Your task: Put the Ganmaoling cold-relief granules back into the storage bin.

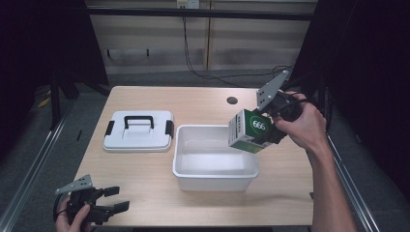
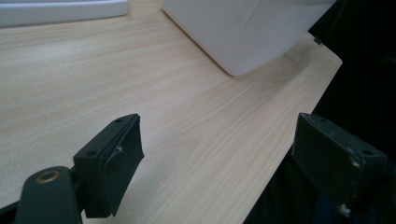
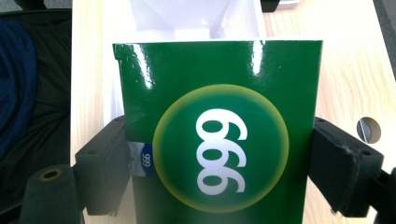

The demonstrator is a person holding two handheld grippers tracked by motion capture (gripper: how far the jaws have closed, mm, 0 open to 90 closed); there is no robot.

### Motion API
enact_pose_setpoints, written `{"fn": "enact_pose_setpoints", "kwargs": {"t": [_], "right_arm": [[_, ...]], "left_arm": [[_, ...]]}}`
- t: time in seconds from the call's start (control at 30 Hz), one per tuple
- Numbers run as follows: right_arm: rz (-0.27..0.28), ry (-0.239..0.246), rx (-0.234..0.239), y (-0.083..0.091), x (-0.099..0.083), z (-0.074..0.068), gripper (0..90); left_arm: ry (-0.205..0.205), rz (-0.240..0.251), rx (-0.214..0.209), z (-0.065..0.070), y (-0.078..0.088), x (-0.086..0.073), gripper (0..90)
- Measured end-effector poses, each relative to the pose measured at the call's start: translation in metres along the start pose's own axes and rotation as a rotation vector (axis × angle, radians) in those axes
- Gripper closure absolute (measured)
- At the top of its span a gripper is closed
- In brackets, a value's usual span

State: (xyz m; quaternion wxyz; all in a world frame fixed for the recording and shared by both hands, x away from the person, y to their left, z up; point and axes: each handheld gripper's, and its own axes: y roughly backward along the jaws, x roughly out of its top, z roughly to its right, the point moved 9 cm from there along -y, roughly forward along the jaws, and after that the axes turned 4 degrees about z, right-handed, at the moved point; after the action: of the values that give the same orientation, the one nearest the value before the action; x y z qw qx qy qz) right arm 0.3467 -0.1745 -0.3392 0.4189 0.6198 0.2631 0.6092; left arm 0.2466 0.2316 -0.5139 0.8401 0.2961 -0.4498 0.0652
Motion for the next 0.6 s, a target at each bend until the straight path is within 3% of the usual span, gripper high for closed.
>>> {"fn": "enact_pose_setpoints", "kwargs": {"t": [0.17, 0.6], "right_arm": [[-0.037, -0.002, 0.004, -0.006, 0.004, 0.001, 15.9], [-0.130, 0.033, 0.070, -0.031, 0.009, 0.001, 15.8]], "left_arm": [[0.006, 0.002, 0.001, 0.000, 0.000, 0.000, 16.0], [0.006, 0.002, 0.000, 0.000, 0.000, 0.000, 16.0]]}}
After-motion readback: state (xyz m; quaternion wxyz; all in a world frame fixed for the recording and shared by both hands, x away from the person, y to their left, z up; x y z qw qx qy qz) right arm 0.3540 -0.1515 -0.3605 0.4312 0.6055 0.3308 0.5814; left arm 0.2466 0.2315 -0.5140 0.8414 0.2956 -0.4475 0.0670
